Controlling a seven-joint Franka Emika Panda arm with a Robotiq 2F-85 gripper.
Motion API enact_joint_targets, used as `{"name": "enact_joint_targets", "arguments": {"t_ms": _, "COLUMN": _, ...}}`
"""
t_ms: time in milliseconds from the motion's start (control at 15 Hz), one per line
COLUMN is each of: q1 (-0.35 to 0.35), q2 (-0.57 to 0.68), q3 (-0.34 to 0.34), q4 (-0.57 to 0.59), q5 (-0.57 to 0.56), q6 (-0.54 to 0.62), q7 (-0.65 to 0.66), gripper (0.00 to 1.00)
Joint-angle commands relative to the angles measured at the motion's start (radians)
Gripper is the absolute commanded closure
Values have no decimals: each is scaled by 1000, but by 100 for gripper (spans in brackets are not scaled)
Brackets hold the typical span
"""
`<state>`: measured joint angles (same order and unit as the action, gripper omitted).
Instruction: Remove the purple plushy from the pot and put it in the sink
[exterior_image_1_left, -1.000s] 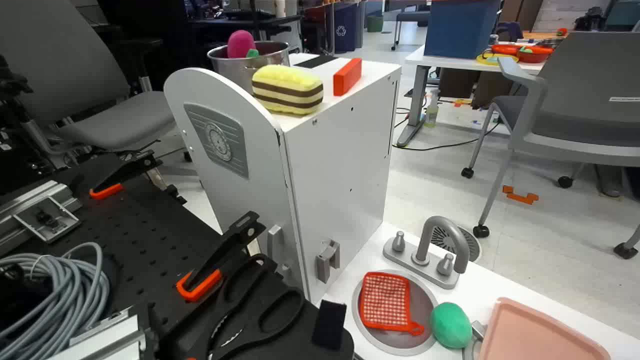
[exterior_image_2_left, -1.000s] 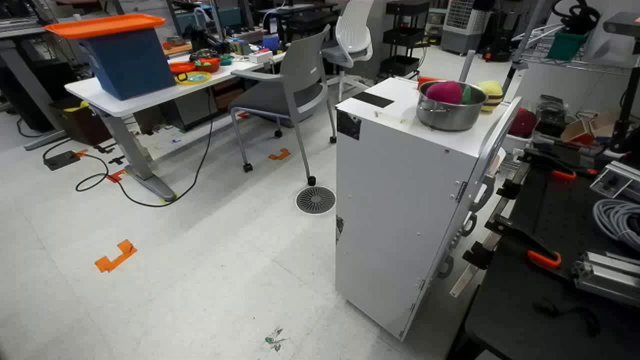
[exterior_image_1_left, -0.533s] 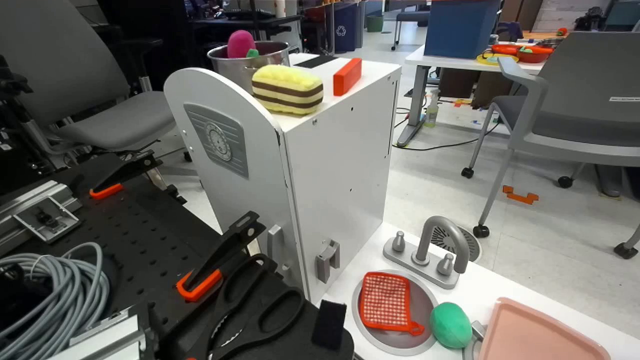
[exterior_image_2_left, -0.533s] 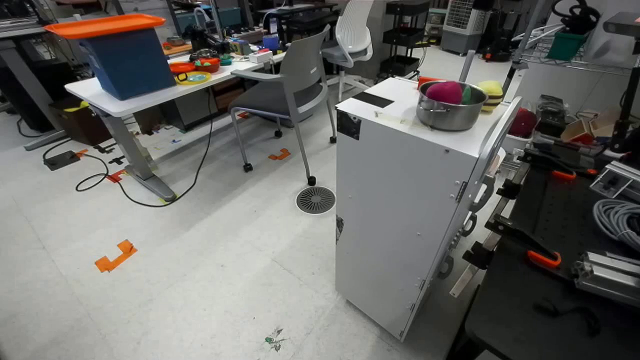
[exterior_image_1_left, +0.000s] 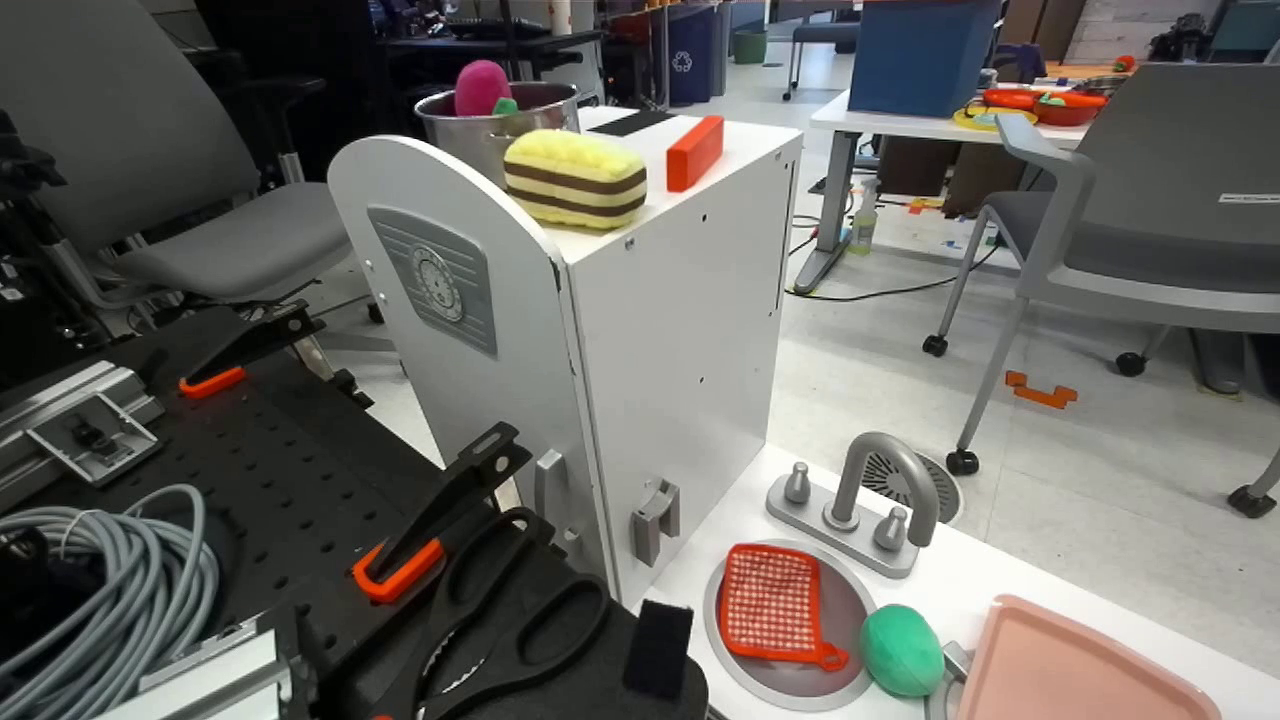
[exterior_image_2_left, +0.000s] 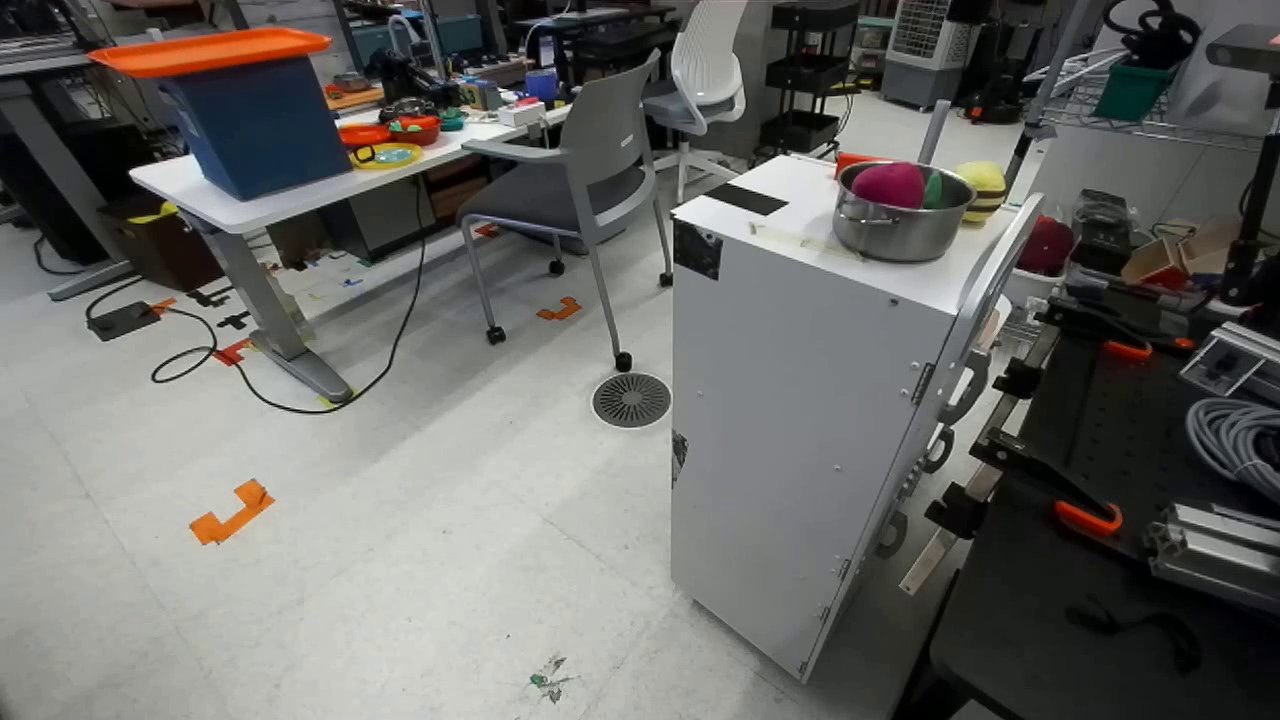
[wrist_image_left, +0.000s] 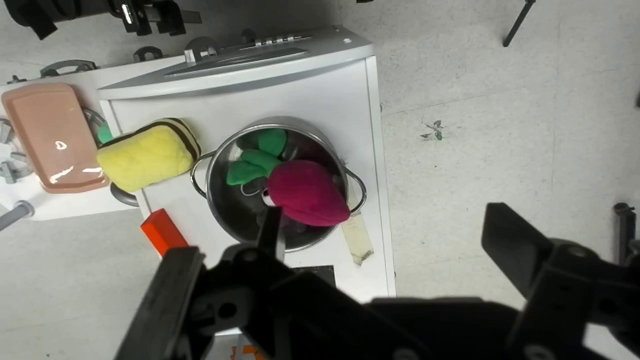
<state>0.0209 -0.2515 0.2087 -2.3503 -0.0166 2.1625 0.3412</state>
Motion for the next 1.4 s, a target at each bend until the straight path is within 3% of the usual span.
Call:
{"name": "enact_joint_targets", "arguments": {"t_ms": 0, "q1": 17, "q2": -19, "q3": -32, "q4": -4, "q5": 9, "q6": -1, "q7": 1, "gripper": 0}}
{"name": "enact_joint_targets", "arguments": {"t_ms": 533, "q1": 4, "q2": -48, "q3": -92, "q4": -7, "q5": 55, "q6": -1, "q7": -17, "gripper": 0}}
{"name": "enact_joint_targets", "arguments": {"t_ms": 733, "q1": -12, "q2": -31, "q3": -102, "q4": -8, "q5": 6, "q6": 28, "q7": -12, "gripper": 0}}
{"name": "enact_joint_targets", "arguments": {"t_ms": 1333, "q1": -18, "q2": 142, "q3": -140, "q4": 57, "q5": -15, "q6": 51, "q7": -90, "gripper": 0}}
